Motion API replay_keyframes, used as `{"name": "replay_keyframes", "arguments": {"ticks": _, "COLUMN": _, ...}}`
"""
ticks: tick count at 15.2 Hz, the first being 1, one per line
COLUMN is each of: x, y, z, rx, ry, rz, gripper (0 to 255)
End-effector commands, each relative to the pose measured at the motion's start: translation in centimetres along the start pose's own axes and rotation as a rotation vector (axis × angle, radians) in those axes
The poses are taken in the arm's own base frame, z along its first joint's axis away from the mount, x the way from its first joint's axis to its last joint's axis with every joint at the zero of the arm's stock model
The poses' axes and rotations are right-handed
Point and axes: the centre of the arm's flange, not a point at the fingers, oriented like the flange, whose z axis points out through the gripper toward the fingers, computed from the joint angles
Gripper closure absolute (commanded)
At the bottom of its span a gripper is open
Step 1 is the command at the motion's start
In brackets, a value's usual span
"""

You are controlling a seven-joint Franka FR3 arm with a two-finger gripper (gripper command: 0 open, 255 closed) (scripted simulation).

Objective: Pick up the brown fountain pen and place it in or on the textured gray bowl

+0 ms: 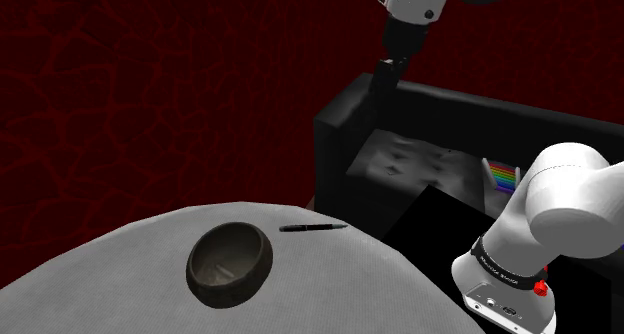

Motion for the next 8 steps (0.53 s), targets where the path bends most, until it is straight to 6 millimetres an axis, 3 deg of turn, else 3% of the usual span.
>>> {"name": "replay_keyframes", "arguments": {"ticks": 1, "x": 0.7, "y": -1.5, "z": 1.8, "rx": 0.008, "ry": -0.004, "rz": -0.058, "gripper": 0}}
{"name": "replay_keyframes", "arguments": {"ticks": 8, "x": 2.4, "y": -8.1, "z": 7.7, "rx": 0.034, "ry": -0.023, "rz": -0.258, "gripper": 0}}
